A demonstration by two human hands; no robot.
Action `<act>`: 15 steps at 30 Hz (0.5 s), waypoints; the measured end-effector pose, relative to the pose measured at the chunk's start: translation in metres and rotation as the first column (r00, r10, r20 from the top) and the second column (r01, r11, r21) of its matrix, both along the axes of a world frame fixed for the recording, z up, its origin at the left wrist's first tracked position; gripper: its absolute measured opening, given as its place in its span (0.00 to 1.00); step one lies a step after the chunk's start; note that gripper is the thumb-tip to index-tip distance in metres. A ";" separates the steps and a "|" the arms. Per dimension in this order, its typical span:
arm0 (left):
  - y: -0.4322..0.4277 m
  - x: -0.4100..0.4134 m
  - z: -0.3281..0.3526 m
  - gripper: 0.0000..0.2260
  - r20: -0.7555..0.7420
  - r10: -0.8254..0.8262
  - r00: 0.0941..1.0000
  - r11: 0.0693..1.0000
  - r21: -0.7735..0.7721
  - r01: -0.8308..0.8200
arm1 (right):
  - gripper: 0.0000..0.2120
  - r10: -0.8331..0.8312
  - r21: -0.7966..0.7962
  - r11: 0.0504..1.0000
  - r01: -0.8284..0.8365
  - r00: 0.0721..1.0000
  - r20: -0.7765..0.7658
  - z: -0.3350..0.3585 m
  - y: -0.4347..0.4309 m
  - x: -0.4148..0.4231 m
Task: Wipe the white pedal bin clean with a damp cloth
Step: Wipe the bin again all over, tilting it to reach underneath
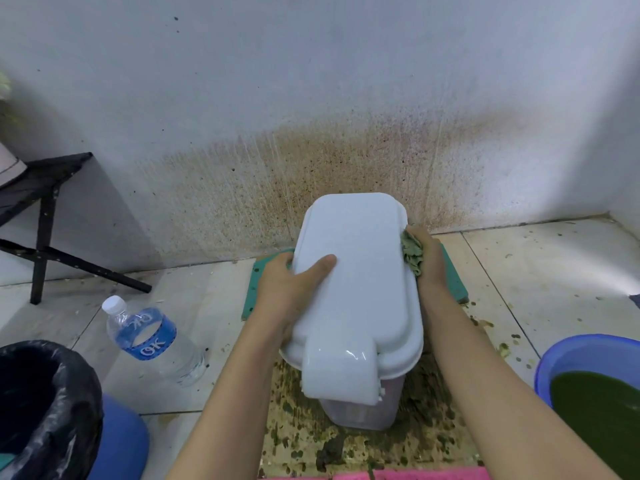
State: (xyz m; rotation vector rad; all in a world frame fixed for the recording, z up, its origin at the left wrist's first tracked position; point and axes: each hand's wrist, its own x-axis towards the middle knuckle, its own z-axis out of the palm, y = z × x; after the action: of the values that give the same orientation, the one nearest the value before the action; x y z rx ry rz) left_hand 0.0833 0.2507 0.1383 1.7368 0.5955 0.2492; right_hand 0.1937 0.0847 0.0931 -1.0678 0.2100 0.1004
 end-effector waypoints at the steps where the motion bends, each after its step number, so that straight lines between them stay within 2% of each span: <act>1: 0.002 -0.004 0.002 0.12 0.014 -0.014 1.000 1.000 -0.008 0.014 | 0.13 -0.010 0.025 1.000 0.010 1.000 0.003 0.004 0.002 -0.006; 4: 0.015 -0.014 0.016 0.13 0.048 -0.125 0.991 0.991 -0.032 0.127 | 0.05 -0.084 0.097 0.992 0.084 0.996 -0.005 0.014 0.004 -0.032; 7: 0.035 -0.011 0.039 0.18 0.041 -0.357 0.933 0.934 -0.009 0.358 | 0.19 -0.284 0.220 0.933 0.285 0.958 -0.040 0.018 0.008 -0.069; 9: 0.048 -0.002 0.054 0.20 -0.005 -0.507 0.862 0.862 -0.011 0.507 | 0.24 -0.383 0.303 0.874 0.380 0.922 -0.051 0.019 0.013 -0.097; 12: 0.063 0.013 0.058 0.21 -0.091 -0.616 0.783 0.787 -0.018 0.617 | 0.26 -0.484 0.138 0.860 0.492 0.871 -0.088 0.020 0.027 -0.123; 15: 0.064 0.021 0.044 0.19 -0.155 -0.659 0.736 0.746 -0.010 0.665 | 0.26 -0.527 0.153 0.834 0.530 0.848 -0.065 0.012 0.027 -0.126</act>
State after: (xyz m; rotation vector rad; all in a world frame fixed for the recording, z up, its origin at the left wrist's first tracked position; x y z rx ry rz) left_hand 0.1040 0.3143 0.1819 1.9103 0.0358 -0.3842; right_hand 0.0675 0.1119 0.1053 -0.8099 0.5024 -0.3691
